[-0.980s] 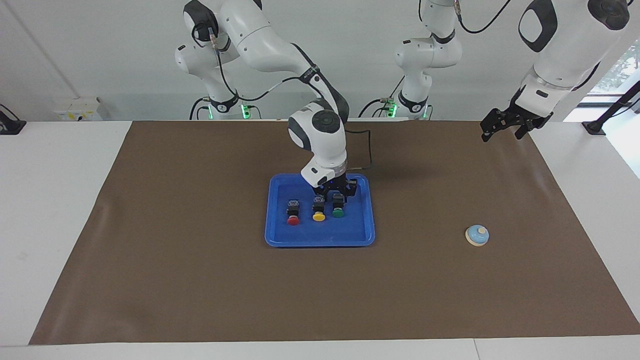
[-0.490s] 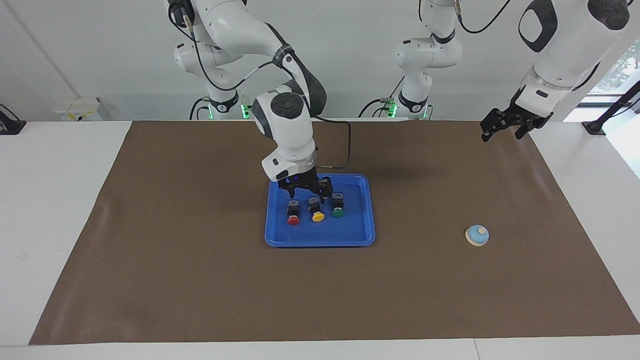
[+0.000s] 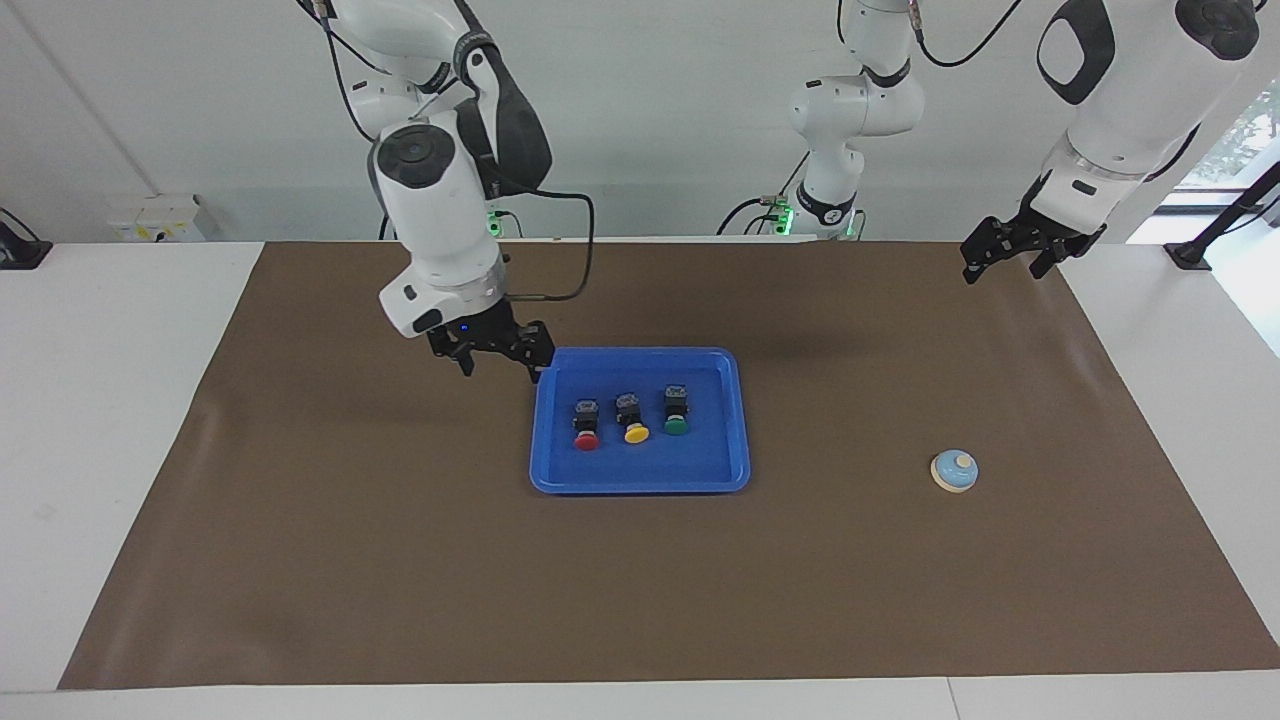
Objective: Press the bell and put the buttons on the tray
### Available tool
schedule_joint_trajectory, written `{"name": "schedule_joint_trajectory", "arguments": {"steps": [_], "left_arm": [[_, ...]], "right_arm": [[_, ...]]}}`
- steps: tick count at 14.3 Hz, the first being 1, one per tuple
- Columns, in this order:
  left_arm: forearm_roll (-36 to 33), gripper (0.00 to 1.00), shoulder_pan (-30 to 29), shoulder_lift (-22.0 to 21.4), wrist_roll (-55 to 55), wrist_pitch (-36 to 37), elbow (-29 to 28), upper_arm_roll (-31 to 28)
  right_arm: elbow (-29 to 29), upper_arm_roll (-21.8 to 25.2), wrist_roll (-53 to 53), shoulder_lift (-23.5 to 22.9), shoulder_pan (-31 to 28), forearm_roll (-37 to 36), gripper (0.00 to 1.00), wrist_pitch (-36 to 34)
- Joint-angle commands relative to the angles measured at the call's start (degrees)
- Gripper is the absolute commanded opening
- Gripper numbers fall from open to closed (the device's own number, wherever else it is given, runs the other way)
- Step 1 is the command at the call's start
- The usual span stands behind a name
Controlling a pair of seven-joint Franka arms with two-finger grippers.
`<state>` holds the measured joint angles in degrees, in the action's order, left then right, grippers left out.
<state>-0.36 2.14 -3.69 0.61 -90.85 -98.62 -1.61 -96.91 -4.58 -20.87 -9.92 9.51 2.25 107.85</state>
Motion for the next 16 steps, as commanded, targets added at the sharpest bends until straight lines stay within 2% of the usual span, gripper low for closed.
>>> {"name": "schedule_joint_trajectory", "arguments": {"steps": [1,6,9,11,13,14,15,16], "left_arm": [[0.8,1.00,0.1,-0.2,-0.9,-0.4,0.3,-0.4],[0.8,1.00,0.1,-0.2,-0.9,-0.4,0.3,-0.4],[0.8,1.00,0.1,-0.2,-0.5,-0.8,0.1,-0.2],[0.8,1.00,0.5,-0.2,-0.5,-1.2,0.0,-0.3],[0.8,1.00,0.7,-0.4,0.5,-6.0,-1.6,-0.2],[0.8,0.72,0.7,-1.2,0.3,-8.0,-4.0,-0.2],[0.7,0.19,0.6,-1.8,-0.3,-10.1,-6.0,-0.3],[0.7,0.00,0.6,-1.3,-0.3,-12.7,-7.1,-0.2]], "right_arm": [[-0.7,-0.7,9.9,3.2,-4.8,1.3,1.00,-3.9],[-0.7,0.1,20.9,8.9,-10.9,1.2,1.00,-12.7],[0.1,1.4,23.1,12.4,-12.3,0.0,1.00,-19.8],[2.4,1.4,22.9,13.1,-12.2,-2.6,1.00,-24.5],[4.3,1.2,22.8,13.0,-12.3,-3.9,1.00,-25.9],[4.3,1.1,22.7,13.0,-12.5,-3.9,1.00,-25.2],[4.3,1.1,22.6,13.0,-12.7,-4.1,1.00,-24.4],[4.3,1.1,22.6,13.0,-12.4,-4.6,1.00,-24.3]]}}
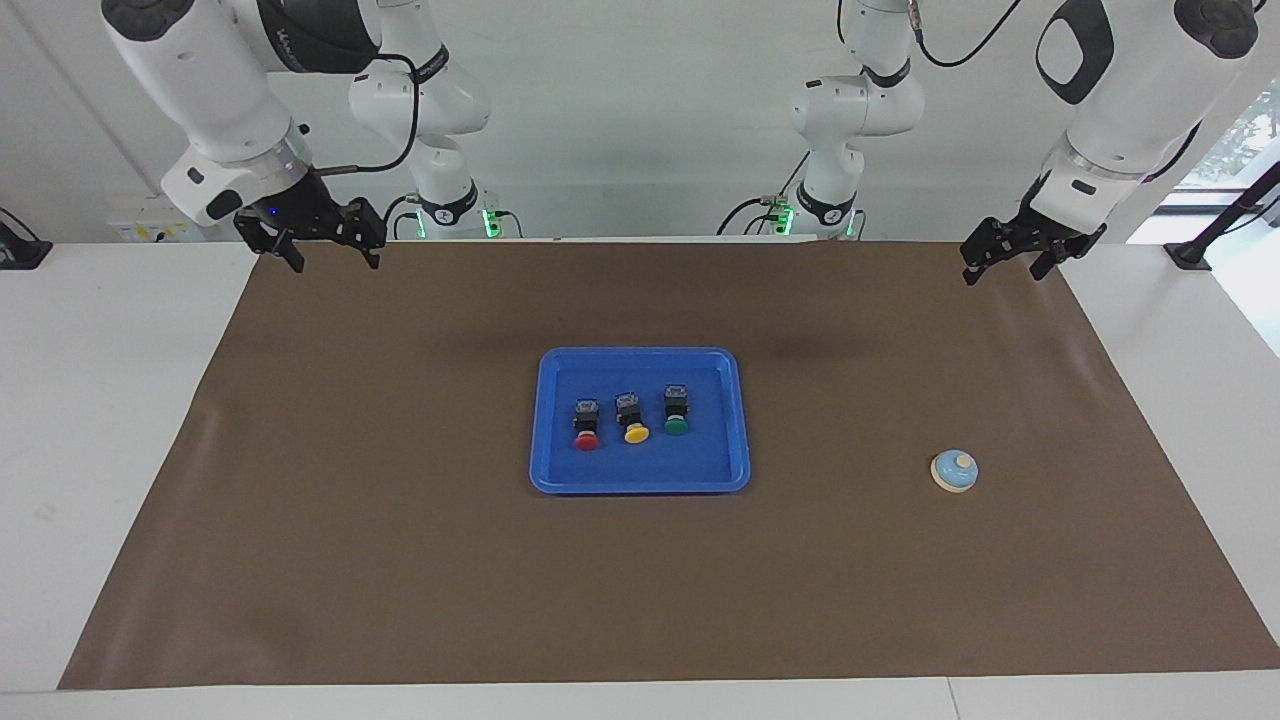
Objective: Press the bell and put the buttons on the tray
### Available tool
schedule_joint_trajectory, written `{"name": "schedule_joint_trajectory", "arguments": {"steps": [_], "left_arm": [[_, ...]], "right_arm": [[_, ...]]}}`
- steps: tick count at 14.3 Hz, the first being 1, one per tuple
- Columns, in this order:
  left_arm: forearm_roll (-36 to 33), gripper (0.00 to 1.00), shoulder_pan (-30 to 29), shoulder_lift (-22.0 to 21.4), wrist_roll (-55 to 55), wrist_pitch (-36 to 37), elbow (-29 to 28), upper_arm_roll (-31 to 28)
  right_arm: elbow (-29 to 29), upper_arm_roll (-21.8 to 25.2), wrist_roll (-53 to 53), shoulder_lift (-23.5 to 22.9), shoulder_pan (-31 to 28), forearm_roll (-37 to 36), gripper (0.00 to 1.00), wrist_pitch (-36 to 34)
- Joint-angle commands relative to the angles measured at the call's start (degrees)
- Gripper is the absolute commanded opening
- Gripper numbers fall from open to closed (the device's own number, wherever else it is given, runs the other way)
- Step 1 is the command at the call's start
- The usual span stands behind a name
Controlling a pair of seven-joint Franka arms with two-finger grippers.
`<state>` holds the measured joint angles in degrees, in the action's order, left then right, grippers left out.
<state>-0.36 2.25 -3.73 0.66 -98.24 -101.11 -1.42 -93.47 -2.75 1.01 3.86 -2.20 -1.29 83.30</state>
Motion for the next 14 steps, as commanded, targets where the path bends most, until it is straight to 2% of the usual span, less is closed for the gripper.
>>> {"name": "schedule_joint_trajectory", "arguments": {"steps": [1,3,6,9,12,14], "left_arm": [[0.7,0.00,0.6,-0.9,0.2,-8.5,-6.4,-0.5],[0.7,0.00,-0.1,0.6,0.3,-13.9,-8.4,-0.3],[0.4,0.00,0.3,10.7,0.4,-21.6,-6.7,-0.6],[0.4,0.00,-0.3,17.0,0.2,-30.7,-6.3,-0.6],[0.2,0.00,-0.8,20.6,0.0,-33.3,-5.0,-0.7],[0.0,0.00,-0.7,24.2,0.2,-33.1,-1.3,-0.8]], "right_arm": [[0.8,-0.8,0.6,-0.7,-0.6,-1.3,1.00,0.4],[0.8,-0.7,0.5,-0.7,-0.4,-1.3,1.00,0.4],[0.7,-0.8,0.7,-0.6,-0.5,-1.3,1.00,0.4],[0.0,-0.9,0.8,-0.1,-0.9,-1.0,1.00,-0.2],[0.0,-0.9,0.9,0.1,-0.9,-1.0,1.00,-0.2],[0.0,-0.9,0.9,0.0,-0.9,-1.0,1.00,-0.2]]}}
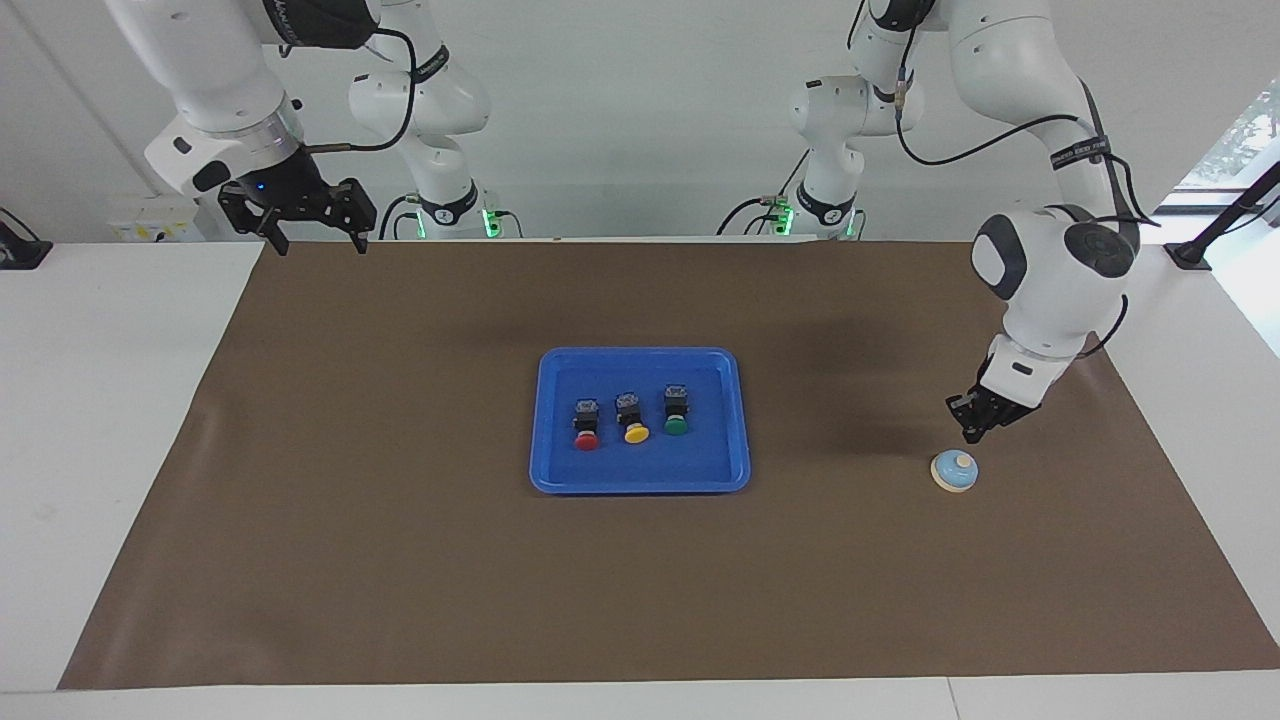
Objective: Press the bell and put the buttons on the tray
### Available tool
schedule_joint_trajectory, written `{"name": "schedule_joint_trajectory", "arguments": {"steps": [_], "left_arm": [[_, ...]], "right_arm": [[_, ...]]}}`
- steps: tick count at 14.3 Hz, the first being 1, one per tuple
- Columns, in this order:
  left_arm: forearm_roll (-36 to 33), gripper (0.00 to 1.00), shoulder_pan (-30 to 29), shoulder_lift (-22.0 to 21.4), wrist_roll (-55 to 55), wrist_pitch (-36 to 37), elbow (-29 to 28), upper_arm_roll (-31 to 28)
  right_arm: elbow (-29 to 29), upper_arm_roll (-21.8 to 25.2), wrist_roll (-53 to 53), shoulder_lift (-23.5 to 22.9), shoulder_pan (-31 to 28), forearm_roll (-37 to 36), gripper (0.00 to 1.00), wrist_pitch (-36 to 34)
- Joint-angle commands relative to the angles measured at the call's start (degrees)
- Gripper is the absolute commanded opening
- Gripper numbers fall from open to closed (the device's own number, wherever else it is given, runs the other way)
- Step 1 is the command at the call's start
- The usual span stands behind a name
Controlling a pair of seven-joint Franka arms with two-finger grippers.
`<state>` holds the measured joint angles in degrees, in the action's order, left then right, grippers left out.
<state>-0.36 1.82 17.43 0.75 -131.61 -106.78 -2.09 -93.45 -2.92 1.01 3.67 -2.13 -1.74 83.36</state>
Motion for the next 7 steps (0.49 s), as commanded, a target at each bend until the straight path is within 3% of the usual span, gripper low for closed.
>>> {"name": "schedule_joint_trajectory", "arguments": {"steps": [1,7], "left_arm": [[0.0,0.00,-0.2,3.9,0.1,0.7,5.4,-0.1],[-0.3,0.00,-0.4,5.5,0.0,0.3,6.3,-0.3]], "right_arm": [[-0.1,-0.7,0.9,0.3,-0.9,-0.5,1.00,-0.3],[-0.1,-0.7,0.9,0.2,-0.9,-0.5,1.00,-0.3]]}}
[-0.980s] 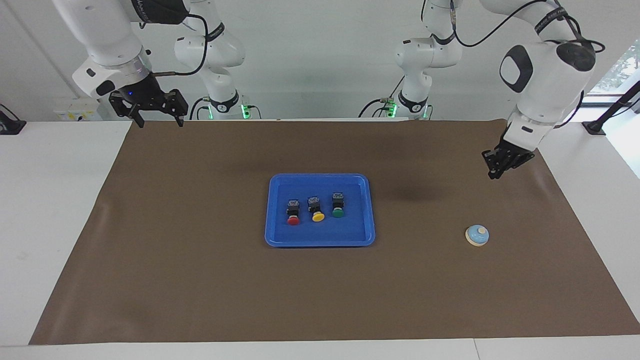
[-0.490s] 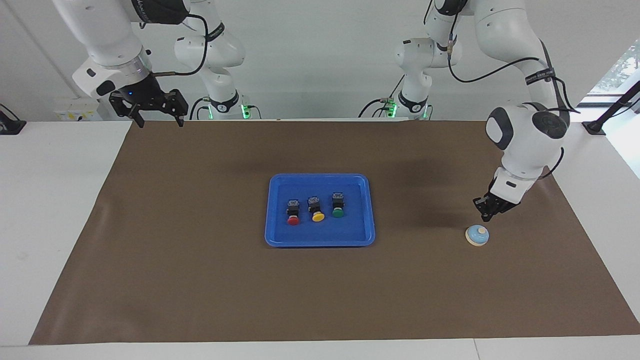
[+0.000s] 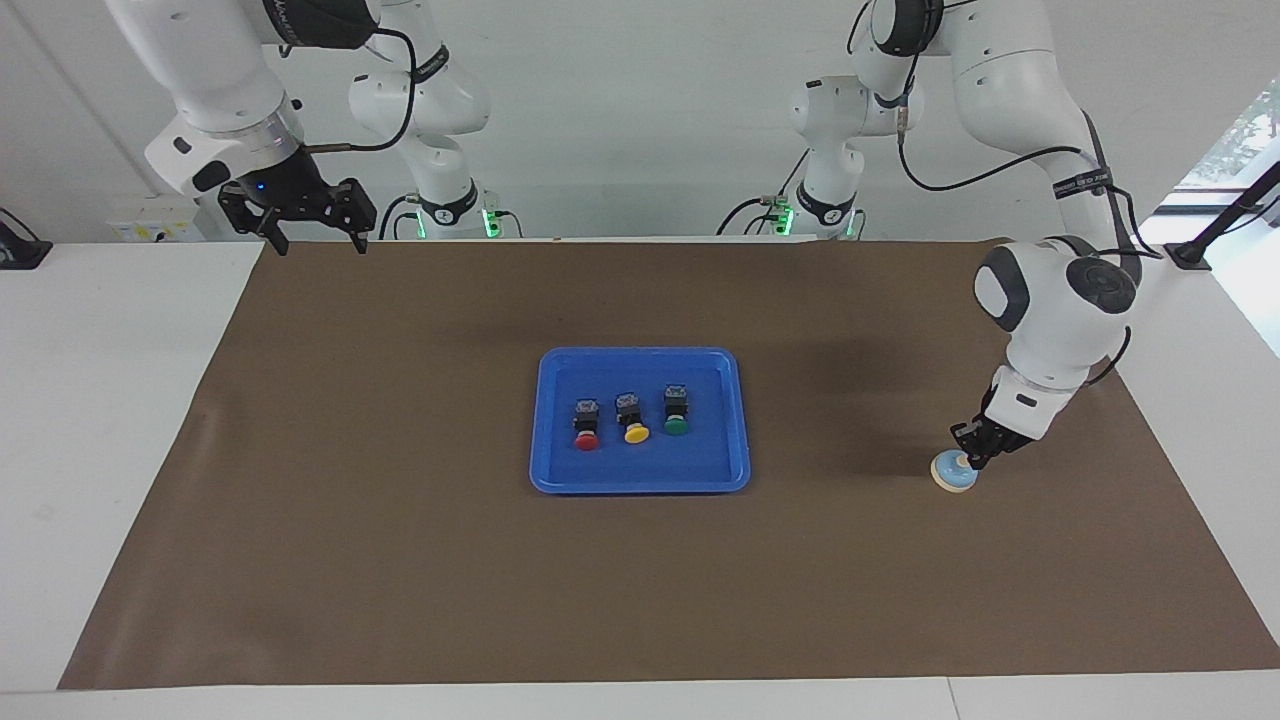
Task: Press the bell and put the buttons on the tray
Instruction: 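Press the bell top with the left gripper and lift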
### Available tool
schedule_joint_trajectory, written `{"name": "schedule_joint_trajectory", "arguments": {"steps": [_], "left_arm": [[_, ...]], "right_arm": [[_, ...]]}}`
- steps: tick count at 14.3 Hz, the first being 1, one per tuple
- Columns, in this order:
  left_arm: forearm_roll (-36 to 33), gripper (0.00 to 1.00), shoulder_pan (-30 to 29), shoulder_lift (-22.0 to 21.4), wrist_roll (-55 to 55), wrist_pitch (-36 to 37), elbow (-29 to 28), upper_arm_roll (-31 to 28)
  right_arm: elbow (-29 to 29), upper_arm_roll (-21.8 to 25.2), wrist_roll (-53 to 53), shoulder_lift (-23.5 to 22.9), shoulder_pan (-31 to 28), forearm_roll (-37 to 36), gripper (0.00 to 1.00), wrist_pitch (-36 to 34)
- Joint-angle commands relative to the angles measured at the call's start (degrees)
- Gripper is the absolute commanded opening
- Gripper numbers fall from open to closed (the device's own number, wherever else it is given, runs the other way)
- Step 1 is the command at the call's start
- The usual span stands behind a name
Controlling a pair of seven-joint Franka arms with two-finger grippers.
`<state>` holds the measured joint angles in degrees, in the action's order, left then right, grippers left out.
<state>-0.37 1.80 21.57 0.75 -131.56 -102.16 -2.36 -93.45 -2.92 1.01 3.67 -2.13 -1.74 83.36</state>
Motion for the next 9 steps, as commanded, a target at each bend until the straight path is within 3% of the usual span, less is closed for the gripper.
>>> {"name": "schedule_joint_trajectory", "arguments": {"steps": [1,9], "left_arm": [[-0.2,0.00,-0.4,1.5,0.1,0.3,1.4,0.0],[-0.2,0.00,-0.1,0.0,0.5,-0.1,-4.4,0.0]], "right_arm": [[-0.1,-0.8,0.9,0.3,-0.9,-0.5,1.00,-0.3],[-0.1,-0.8,0.9,0.2,-0.9,-0.5,1.00,-0.3]]}}
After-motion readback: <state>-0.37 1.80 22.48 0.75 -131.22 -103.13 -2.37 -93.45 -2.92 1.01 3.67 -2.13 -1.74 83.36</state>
